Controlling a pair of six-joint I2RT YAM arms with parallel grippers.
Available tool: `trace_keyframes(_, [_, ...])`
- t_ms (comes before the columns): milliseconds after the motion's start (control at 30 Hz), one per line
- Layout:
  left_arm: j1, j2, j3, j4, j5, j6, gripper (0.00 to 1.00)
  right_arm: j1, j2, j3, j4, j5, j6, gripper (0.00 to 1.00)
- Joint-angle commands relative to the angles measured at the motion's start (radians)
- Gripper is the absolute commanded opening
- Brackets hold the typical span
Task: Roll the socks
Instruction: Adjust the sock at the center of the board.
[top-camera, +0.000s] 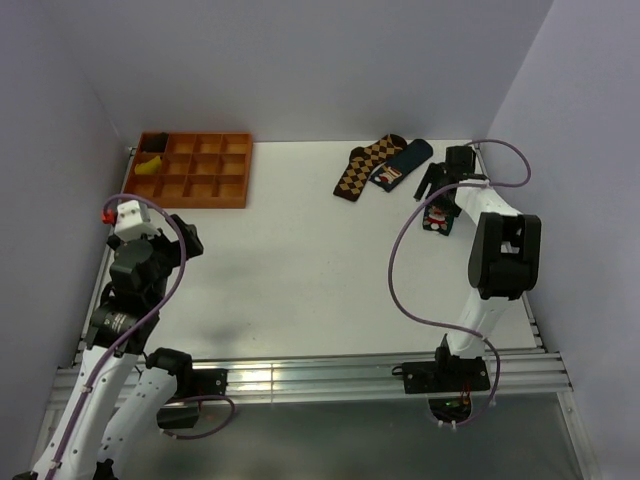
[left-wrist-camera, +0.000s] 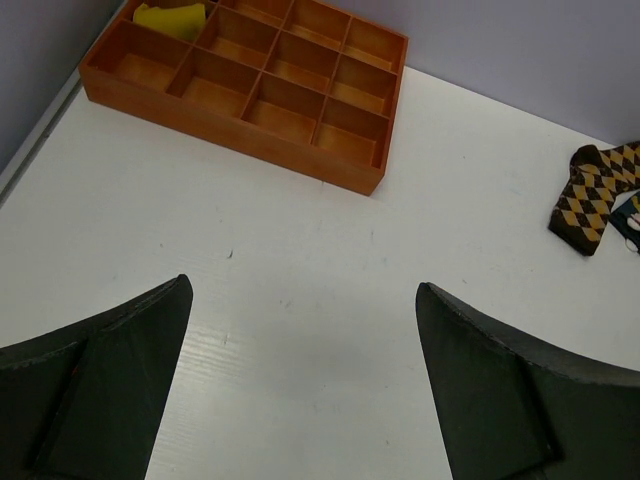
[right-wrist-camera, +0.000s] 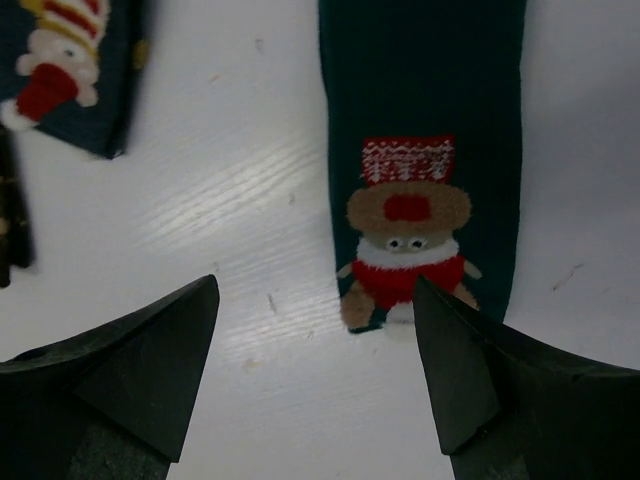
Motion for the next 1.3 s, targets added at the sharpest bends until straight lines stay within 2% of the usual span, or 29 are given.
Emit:
trace_keyframes(0, [0.0,-0.005,-0.015,0.063,0.016,0.021,0.99,-0.028,0.057,0.088,-0.017,-0.038,0.007,0.85])
trace_keyframes(200, [0.001,-0.011,-0.027,0.074,0.03,0.021,0.99,-0.059,0.128,0.104,-0.043,-0.083,-0.002,0.84])
trace_keyframes(333, [0.001,-0.011,-0.024,0.068,0.03,0.018,0.99,-0.054,0.122,0.027,-0.048,-0.13,0.011,0.85])
trace_keyframes(667, [0.001,-0.07,-0.038,0.067,0.043,0.018,0.99,0.074,0.022,-0.142,-0.121,-0.11,0.047,0.85])
trace_keyframes(833, [0.001,-0.097,-0.041,0.067,0.045,0.018,0.99,0.208,-0.05,-0.243,-0.128,-0.095,0.109,0.85])
trace_keyframes(933, [0.001,-0.109,-0.042,0.068,0.053,0.019,0.99,0.306,-0.091,-0.309,-0.091,-0.074,0.205,0.83])
trace_keyframes(1033, [0.0,-0.117,-0.047,0.065,0.056,0.022,0.99,0.447,-0.107,-0.353,-0.078,-0.012,0.277,0.84])
trace_keyframes(1267, [0.0,-0.133,-0.051,0.054,0.059,0.018,0.99,0.743,-0.124,-0.41,-0.002,0.063,0.605,0.85])
